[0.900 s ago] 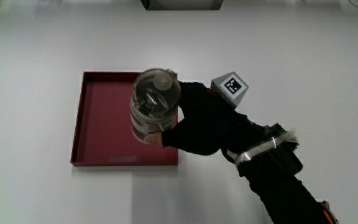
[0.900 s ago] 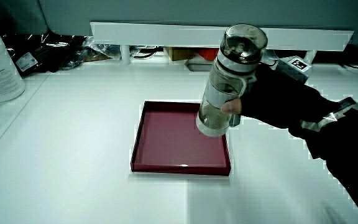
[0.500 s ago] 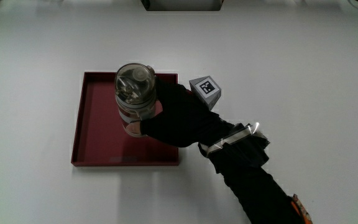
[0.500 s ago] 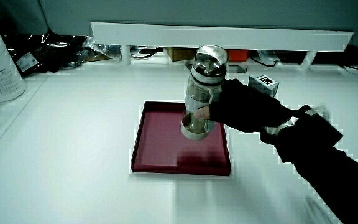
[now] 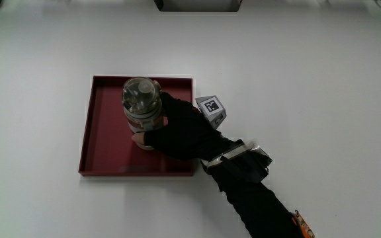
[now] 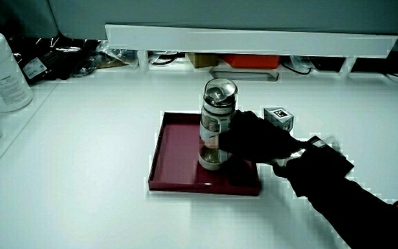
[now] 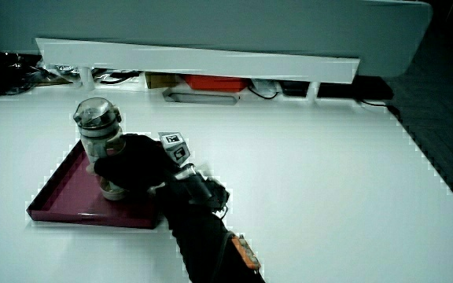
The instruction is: Place bottle
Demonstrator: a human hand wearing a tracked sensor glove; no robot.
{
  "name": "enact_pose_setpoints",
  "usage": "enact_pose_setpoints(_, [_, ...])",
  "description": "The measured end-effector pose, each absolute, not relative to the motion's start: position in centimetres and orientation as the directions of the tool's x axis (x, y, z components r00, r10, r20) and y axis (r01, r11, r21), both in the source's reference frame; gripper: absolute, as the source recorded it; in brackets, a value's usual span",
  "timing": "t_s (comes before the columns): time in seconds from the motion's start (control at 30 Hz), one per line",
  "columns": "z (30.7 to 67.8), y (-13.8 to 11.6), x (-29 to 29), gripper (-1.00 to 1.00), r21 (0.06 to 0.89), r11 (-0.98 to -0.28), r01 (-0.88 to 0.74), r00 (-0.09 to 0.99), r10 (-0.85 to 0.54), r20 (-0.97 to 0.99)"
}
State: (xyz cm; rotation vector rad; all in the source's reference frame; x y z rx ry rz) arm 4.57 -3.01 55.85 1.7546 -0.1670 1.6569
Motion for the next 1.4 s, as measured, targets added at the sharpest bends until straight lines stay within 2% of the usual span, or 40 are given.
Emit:
enact_pose_setpoints(0.13, [55.9, -2.9, 4.6, 0.0, 0.382, -0.76, -0.525, 0.165, 0.35, 0.922])
enact_pose_setpoints(0.37, [56.2, -2.5, 4.8, 0.0, 0.41, -0.747, -0.524, 0.163, 0.384, 0.909])
enact_pose_setpoints(0.63, [56.6, -2.5, 4.8, -0.29, 0.425, -0.732, -0.532, 0.165, 0.402, 0.9])
enact_pose_setpoints(0.67, [56.6, -2.4, 4.9, -0.32, 0.442, -0.758, -0.479, 0.203, 0.394, 0.897])
enact_pose_setpoints(0.7, [56.7, -2.6, 4.9, -0.36, 0.431, -0.718, -0.547, 0.172, 0.408, 0.897])
enact_pose_setpoints(0.93, [56.4, -2.6, 5.4, -0.61, 0.421, -0.678, -0.603, 0.151, 0.421, 0.894])
enact_pose_setpoints(1.1, [54.6, -3.0, 6.4, -0.79, 0.368, -0.672, -0.642, 0.144, 0.367, 0.919])
enact_pose_setpoints(1.3, [50.7, -3.2, 8.0, -1.0, 0.324, -0.656, -0.682, 0.157, 0.301, 0.941])
enact_pose_setpoints(1.37, [49.2, -3.3, 8.8, -1.0, 0.347, -0.642, -0.684, 0.207, 0.285, 0.936])
enact_pose_setpoints(1.4, [48.6, -3.3, 9.2, -1.0, 0.328, -0.62, -0.712, 0.182, 0.288, 0.94])
